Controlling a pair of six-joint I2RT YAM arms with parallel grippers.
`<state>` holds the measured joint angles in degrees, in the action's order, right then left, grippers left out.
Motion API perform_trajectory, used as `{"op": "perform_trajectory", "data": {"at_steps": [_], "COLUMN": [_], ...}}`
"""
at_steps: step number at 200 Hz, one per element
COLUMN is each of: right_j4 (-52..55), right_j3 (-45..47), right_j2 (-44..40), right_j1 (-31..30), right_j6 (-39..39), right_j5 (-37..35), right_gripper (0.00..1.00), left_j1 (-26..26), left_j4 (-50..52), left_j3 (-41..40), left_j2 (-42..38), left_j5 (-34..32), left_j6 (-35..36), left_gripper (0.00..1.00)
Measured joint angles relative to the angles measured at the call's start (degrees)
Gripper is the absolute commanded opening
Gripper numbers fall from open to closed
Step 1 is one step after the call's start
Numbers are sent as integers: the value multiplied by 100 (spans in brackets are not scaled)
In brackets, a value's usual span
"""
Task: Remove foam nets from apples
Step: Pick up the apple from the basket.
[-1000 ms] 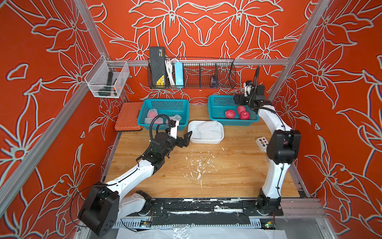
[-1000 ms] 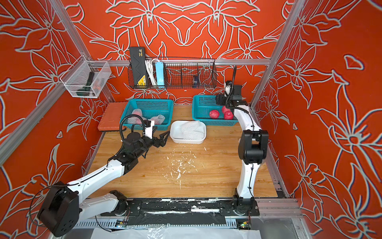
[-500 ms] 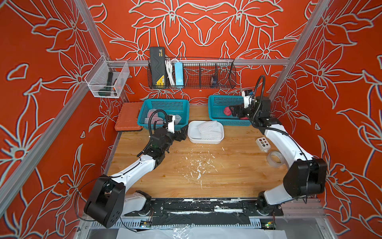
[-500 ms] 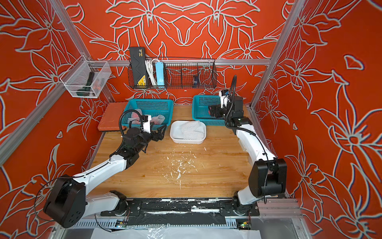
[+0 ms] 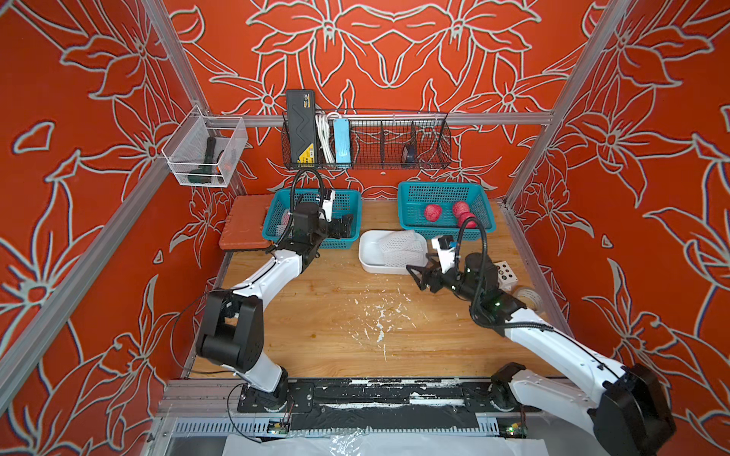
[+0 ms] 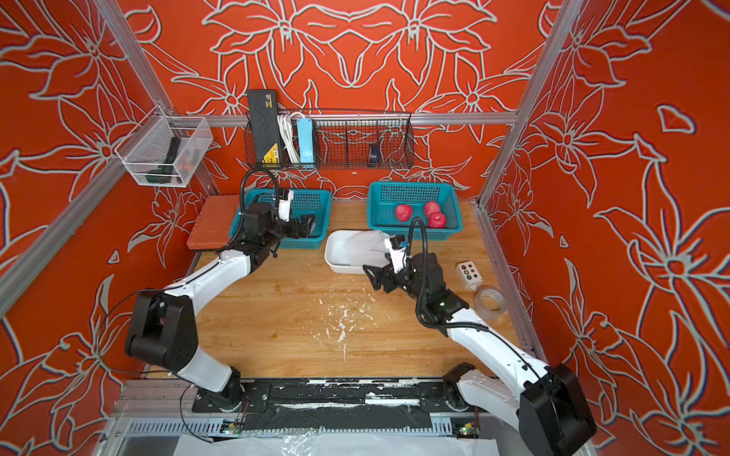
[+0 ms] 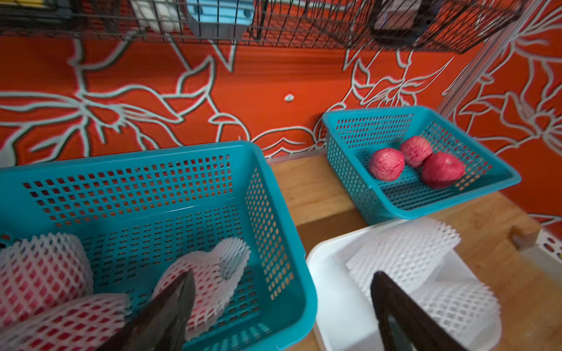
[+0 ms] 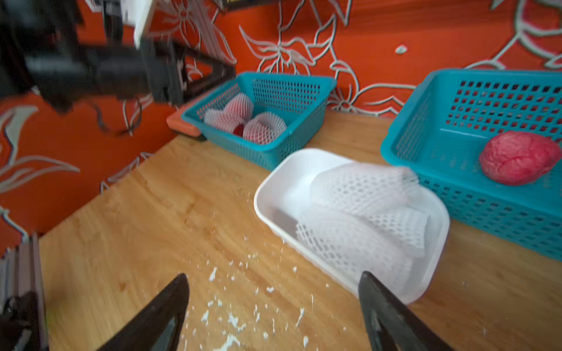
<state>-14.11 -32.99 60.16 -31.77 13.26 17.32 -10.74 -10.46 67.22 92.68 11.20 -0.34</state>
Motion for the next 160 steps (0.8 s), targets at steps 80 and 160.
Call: {"op": "perform_trajectory", "data": {"at_steps": [80, 160], "right_j4": [-1504, -1766], "right_j3": [1067, 1067], "right_j2": [120, 166], "right_j1": [-603, -654], "right_j6": [-551, -629], "right_j5": [-713, -896], "right_gripper": [86, 86], "left_j1": [387, 507], "left_j4": [2879, 4201], "left_j3": [3156, 4103], "left_j2": [2374, 3119], "left_j5": [-33, -105], "left_j6": [260, 343], "left_gripper": [97, 97]}}
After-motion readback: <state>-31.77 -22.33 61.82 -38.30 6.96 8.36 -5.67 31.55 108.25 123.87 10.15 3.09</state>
